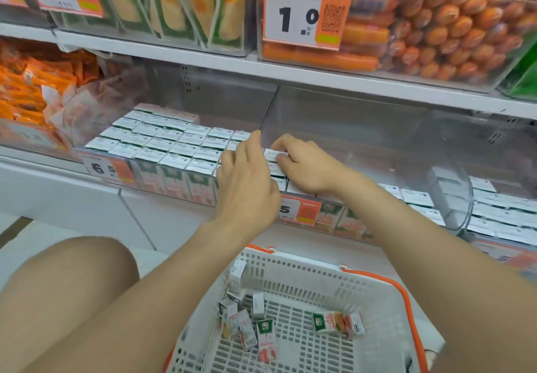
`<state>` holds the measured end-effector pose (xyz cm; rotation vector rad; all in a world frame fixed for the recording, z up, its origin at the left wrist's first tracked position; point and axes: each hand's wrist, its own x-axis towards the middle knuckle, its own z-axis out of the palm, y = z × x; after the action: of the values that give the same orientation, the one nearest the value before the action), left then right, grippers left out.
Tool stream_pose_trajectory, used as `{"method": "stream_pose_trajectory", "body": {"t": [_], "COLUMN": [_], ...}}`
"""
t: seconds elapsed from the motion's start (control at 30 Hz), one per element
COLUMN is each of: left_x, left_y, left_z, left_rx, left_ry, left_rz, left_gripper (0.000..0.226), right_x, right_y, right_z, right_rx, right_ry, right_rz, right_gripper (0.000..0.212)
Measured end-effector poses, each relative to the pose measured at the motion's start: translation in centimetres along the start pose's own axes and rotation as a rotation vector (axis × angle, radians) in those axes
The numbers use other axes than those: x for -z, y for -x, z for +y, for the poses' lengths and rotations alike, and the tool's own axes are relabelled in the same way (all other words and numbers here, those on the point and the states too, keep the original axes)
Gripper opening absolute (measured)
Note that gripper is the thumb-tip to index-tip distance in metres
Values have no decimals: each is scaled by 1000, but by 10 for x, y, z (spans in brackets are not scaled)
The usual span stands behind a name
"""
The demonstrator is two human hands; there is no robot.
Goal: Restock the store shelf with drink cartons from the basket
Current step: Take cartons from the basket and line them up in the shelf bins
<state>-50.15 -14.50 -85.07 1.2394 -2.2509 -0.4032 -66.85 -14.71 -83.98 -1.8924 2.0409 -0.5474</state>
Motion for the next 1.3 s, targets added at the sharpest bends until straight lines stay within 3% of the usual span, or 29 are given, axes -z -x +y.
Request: {"method": "stream_pose_trajectory", "body": {"t": [0.13,0.2,0.27,0.33,0.4,0.53,0.6,0.67,0.8,0.97,1.07,1.3], "left_x": [-6,-5,-2,-7,-21,-65,-89,-113,-154,-201,-229,-274], "left_y": [8,17,32,52,69,94,104,113,128,141,151,189], "left_z": [0,2,6,6,1,-24,-38,-53,-78,-105,-121,-134], "left_rx": [-63,-112,-118,-32,15,-94,-212,-297,-377,-371,-349,-380], "left_ry": [-11,54,152,228,81,-237,-351,-428,-527,-536,-484,-628], "left_rz": [179,333,354,207,-56,-624,-837,-975,-1100,-1097,-1128,-1076], "left_gripper": [67,48,25,20,25,13,19,21,32,27,23,62], "right_x": [-1,-2,-2,0,0,-28,-50,-71,-109,-159,-181,-216], "right_y": [6,14,35,70,110,157,170,181,192,196,202,217], "right_z": [6,3,-6,-20,-32,-17,4,26,65,116,147,201], "right_rx": [-1,35,84,157,173,70,-11,-83,-218,-385,-412,-391], "right_ry": [44,118,156,124,147,321,391,430,413,380,413,557], "right_rz": [-26,97,300,412,320,-177,-417,-529,-569,-542,-553,-598], "right_gripper": [35,40,37,34,37,28,21,22,33,11,20,45]}}
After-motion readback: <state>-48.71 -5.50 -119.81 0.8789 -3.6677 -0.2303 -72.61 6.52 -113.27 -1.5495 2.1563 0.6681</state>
